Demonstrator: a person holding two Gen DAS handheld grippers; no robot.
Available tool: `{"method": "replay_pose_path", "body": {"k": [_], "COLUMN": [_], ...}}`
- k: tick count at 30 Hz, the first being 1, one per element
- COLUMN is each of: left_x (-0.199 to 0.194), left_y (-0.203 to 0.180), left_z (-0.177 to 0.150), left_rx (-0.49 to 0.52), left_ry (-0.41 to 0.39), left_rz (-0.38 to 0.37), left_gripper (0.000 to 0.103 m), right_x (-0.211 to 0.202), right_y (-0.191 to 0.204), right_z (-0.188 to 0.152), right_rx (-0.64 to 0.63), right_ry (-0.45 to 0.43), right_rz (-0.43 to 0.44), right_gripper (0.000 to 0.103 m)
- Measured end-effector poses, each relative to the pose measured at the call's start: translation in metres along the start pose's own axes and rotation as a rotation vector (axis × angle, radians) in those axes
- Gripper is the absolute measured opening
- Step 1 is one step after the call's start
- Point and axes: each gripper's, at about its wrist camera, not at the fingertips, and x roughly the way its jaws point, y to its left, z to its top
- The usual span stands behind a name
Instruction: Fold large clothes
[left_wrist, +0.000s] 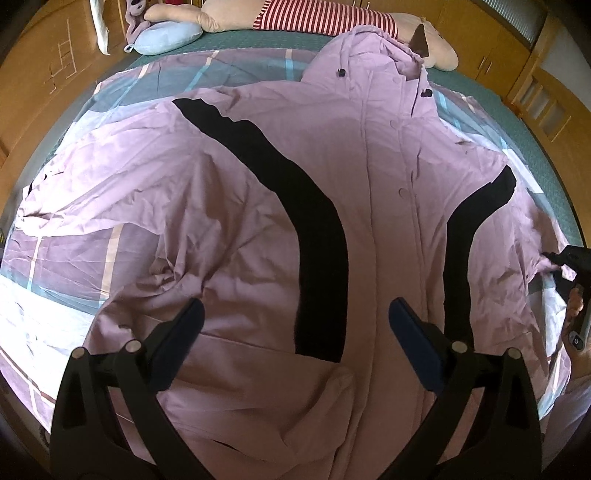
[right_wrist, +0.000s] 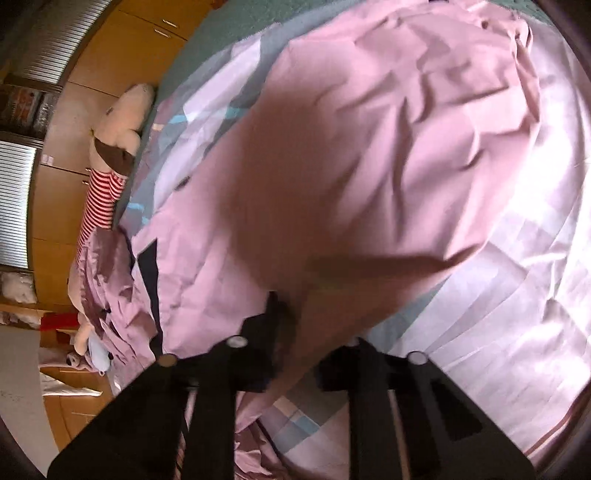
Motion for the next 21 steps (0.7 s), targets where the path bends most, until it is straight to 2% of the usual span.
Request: {"method": "replay_pose_path", "body": {"k": [2, 5, 7, 9, 10, 11, 12, 13, 14, 16, 17, 18, 20, 21], "left_x": [0.001, 0.002, 0.001, 0.001, 0.001, 0.002, 0.003, 0.005, 0.008, 0.014, 0.016, 0.019, 0.023, 0.024], "left_y": [0.001, 0.007, 0.013, 0.019, 0.021, 0.023, 0.026, 0.03, 0.032, 0.039, 0.04, 0.041, 0.041, 0.041], "left_z": [0.0, 0.001, 0.002, 0.003, 0.001, 0.0, -0.001, -0.002, -0.003, -0.005, -0.006, -0.007, -0.007, -0.007], "left_rx": [-0.003, -0.024, -0.054, -0.093, -0.109, -0.126, -0.146, -0.178, -0.205, -0.264, -0.282, -0.294, -0.291, -0.279], "left_ry": [0.008, 0.022, 0.027, 0.018, 0.012, 0.006, 0.003, 0.007, 0.013, 0.035, 0.046, 0.056, 0.072, 0.076], "left_rz": [-0.002, -0.034, -0.075, -0.1, -0.11, -0.126, -0.148, -0.183, -0.209, -0.263, -0.275, -0.277, -0.255, -0.232], "left_gripper": [0.101, 0.101, 0.101, 0.101, 0.101, 0.101, 0.101, 0.101, 0.101, 0.101, 0.101, 0.101, 0.101, 0.101], "right_x": [-0.015, -0.022, -0.019, -0.012, -0.012, -0.008, -0.009, -0.012, -0.013, -0.014, -0.014, -0.015, -0.025, -0.038], "right_y": [0.001, 0.017, 0.019, 0.014, 0.008, 0.001, -0.007, -0.016, -0.021, -0.029, -0.031, -0.032, -0.028, -0.017], "right_z": [-0.001, -0.004, -0.005, -0.001, 0.001, 0.004, 0.006, 0.008, 0.009, 0.014, 0.016, 0.017, 0.017, 0.014], "right_rx": [-0.031, -0.108, -0.127, -0.104, -0.085, -0.042, -0.002, 0.036, 0.06, 0.096, 0.107, 0.106, 0.093, 0.058], "right_ry": [-0.045, -0.089, -0.088, -0.044, -0.026, -0.003, -0.008, -0.032, -0.042, -0.036, -0.033, -0.038, -0.092, -0.149], "right_rz": [0.023, 0.004, -0.013, -0.015, -0.005, 0.009, 0.006, 0.01, 0.017, 0.063, 0.081, 0.092, 0.111, 0.127], "right_gripper": [0.006, 0.006, 0.007, 0.013, 0.02, 0.044, 0.074, 0.078, 0.077, 0.063, 0.039, 0.026, 0.007, 0.005]}}
